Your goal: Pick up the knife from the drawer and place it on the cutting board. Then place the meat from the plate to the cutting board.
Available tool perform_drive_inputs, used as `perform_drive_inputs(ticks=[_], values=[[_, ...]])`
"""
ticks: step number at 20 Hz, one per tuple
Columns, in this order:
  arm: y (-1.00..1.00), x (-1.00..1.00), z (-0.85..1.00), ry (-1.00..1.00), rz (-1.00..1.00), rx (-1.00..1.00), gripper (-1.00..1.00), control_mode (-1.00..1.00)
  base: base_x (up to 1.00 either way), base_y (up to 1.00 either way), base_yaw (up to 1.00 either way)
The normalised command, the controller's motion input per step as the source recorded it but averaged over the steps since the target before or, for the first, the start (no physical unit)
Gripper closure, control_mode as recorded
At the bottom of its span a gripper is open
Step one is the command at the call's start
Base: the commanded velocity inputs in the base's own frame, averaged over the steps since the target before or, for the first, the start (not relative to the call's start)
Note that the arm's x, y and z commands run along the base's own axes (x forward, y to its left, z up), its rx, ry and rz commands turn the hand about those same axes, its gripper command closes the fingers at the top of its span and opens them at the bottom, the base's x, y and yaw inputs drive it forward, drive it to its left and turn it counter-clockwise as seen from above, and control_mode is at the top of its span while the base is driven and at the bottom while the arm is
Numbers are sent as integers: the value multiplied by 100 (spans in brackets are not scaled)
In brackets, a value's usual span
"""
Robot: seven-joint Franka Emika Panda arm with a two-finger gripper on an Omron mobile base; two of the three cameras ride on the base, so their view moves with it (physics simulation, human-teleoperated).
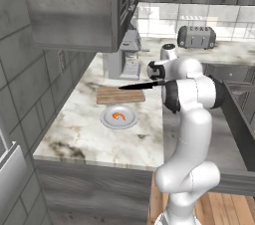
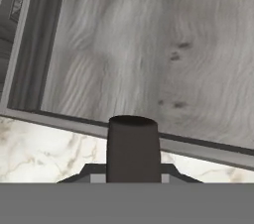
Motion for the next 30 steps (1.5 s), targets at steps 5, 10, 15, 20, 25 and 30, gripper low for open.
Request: perform_drive_inputs(ticks=[5,10,15,20,25,30], values=[[27,6,0,0,2,0,100,-100,0,0,0],[27,10,0,0,2,0,100,-100,0,0,0],[34,5,-7,0,0,0,100,-100,0,0,0],[21,0,-9,0,1,0,100,-100,0,0,0],[16,7,-13,0,4,0,100,-100,0,0,0],[24,18,-2,0,1,0,100,-100,0,0,0]])
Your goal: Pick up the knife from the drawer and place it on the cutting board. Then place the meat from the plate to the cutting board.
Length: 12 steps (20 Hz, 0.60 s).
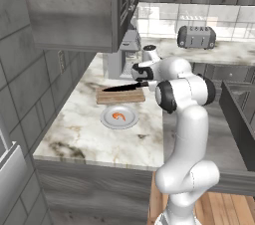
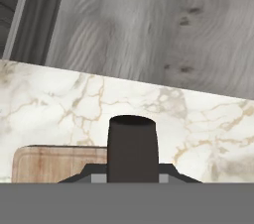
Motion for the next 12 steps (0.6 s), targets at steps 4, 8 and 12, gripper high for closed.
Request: perform_drive_inputs(ticks=[4,8,12], values=[[32,11,-1,0,4,0,100,-100,0,0,0],[39,13,-2,0,0,0,100,-100,0,0,0],[16,22,-12,0,0,0,100,-100,0,0,0]])
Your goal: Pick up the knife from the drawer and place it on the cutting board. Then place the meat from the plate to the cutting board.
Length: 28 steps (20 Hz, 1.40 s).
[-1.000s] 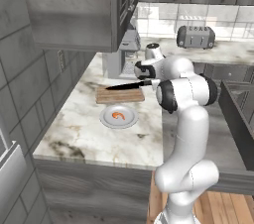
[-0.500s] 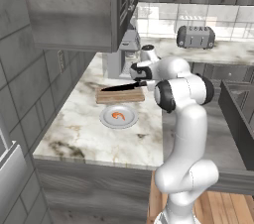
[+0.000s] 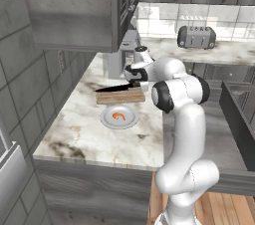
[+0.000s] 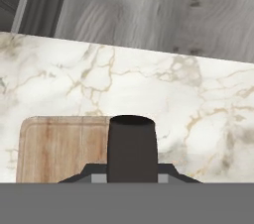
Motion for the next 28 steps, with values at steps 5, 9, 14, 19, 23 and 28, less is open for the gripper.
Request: perform_drive_inputs(ticks=[5,9,14,19,23,28], values=[[5,15,-14,0,0,1,100,-100,0,0,0],[0,21,-19,0,2,3,100,-100,0,0,0],[0,26,-20,0,2,5,100,-100,0,0,0],[0,35,-8,0,0,0,100,-100,0,0,0],[0,35,-8,0,0,0,100,-100,0,0,0],[1,35,-16,0,0,0,100,-100,0,0,0]])
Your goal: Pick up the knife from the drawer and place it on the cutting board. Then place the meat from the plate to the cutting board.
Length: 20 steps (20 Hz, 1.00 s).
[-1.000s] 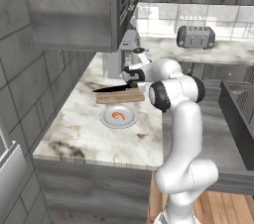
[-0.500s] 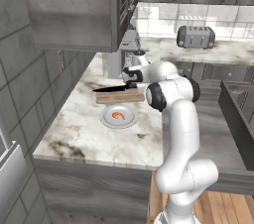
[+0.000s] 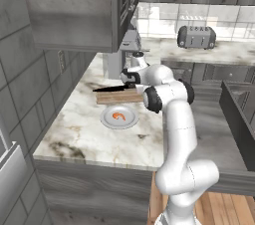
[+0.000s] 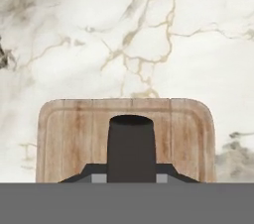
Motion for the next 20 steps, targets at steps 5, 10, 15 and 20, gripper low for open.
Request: perform_drive_inputs(ticks=[5,10,15,20], values=[[1,27,-19,0,0,1,100,-100,0,0,0],[0,21,-20,0,0,3,100,-100,0,0,0],[0,19,-16,0,0,4,100,-100,0,0,0],[0,13,-20,1,0,5,100,-100,0,0,0]])
